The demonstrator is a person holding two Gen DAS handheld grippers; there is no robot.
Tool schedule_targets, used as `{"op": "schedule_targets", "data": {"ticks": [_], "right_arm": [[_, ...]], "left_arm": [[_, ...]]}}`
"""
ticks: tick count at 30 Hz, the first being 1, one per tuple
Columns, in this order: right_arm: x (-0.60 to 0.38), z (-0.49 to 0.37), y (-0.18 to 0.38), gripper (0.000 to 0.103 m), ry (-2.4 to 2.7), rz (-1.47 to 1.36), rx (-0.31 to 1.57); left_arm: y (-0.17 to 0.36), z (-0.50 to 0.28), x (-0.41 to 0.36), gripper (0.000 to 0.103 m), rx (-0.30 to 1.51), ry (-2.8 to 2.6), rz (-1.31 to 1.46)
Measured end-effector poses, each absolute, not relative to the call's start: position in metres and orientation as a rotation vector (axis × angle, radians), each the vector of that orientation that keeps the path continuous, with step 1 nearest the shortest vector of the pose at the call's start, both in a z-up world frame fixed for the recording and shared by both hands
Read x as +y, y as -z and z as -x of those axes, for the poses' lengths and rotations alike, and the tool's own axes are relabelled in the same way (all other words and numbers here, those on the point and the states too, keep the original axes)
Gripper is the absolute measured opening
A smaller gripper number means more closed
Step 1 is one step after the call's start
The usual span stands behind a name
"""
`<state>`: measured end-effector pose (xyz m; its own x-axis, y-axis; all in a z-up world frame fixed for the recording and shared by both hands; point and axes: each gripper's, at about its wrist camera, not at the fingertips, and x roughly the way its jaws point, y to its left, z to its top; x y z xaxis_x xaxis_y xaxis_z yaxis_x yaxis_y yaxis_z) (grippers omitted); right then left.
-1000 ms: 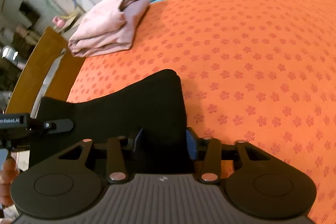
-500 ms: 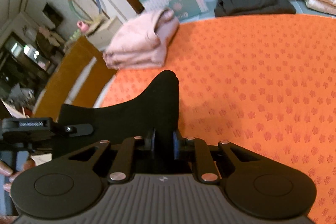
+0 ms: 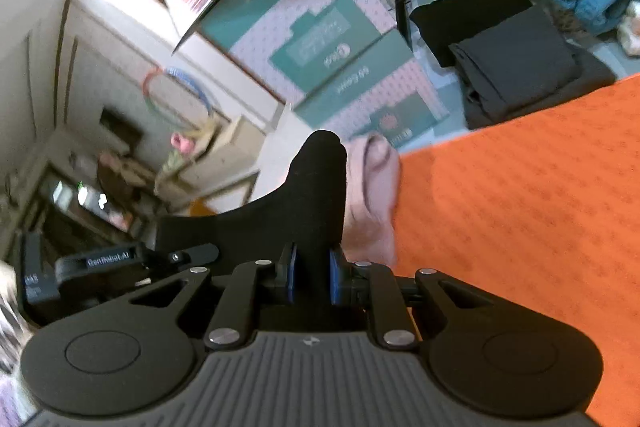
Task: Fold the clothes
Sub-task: 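Lift the black bundle with both grippers and carry it onto the pink stack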
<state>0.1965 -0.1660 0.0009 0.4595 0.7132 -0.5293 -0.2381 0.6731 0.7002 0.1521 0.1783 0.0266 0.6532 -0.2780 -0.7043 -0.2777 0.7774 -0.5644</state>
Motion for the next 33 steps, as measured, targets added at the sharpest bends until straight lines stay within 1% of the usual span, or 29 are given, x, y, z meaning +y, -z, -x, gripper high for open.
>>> {"op": "schedule_targets", "data": {"ticks": [7, 12, 15, 17, 20, 22, 23, 25, 28, 29, 30, 32, 33], "right_arm": [[-0.128, -0.266, 0.011, 0.019, -0.575, -0.666, 0.912], [-0.11, -0.304, 0.035, 0.019, -0.541, -0.686, 0.941], [-0.105, -0.316, 0.053, 0.02, -0.518, -0.663, 0.971], [-0.106, -0.319, 0.064, 0.021, -0.504, -0.651, 0.988], [-0.11, -0.323, 0.078, 0.026, -0.499, -0.663, 1.007], [-0.114, -0.323, 0.079, 0.029, -0.509, -0.662, 1.012], [-0.116, -0.323, 0.08, 0.032, -0.514, -0.662, 1.014], [-0.118, -0.32, 0.075, 0.032, -0.524, -0.628, 1.013], [-0.121, -0.312, 0.062, 0.033, -0.538, -0.55, 1.004], [-0.123, -0.31, 0.058, 0.036, -0.542, -0.523, 1.001], [-0.124, -0.307, 0.053, 0.041, -0.547, -0.497, 0.998], [-0.127, -0.297, 0.044, 0.046, -0.559, -0.444, 0.992], [-0.129, -0.292, 0.039, 0.048, -0.564, -0.425, 0.986]], "left_arm": [[-0.014, -0.228, 0.213, 0.034, 0.894, 0.025, 0.68], [0.017, -0.263, 0.234, 0.036, 0.912, 0.011, 0.701], [0.041, -0.27, 0.247, 0.04, 0.92, -0.013, 0.754], [0.053, -0.27, 0.26, 0.05, 0.908, -0.028, 0.799], [0.064, -0.267, 0.273, 0.057, 0.88, -0.037, 0.839], [0.061, -0.263, 0.277, 0.059, 0.864, -0.034, 0.831], [0.06, -0.261, 0.278, 0.061, 0.856, -0.033, 0.827], [0.056, -0.257, 0.282, 0.063, 0.84, -0.031, 0.819], [0.045, -0.246, 0.283, 0.071, 0.816, -0.023, 0.809], [0.039, -0.242, 0.282, 0.073, 0.811, -0.019, 0.804], [0.033, -0.237, 0.278, 0.075, 0.81, -0.022, 0.778], [0.019, -0.228, 0.268, 0.081, 0.808, -0.027, 0.725], [0.013, -0.223, 0.263, 0.082, 0.807, -0.029, 0.698]]}}
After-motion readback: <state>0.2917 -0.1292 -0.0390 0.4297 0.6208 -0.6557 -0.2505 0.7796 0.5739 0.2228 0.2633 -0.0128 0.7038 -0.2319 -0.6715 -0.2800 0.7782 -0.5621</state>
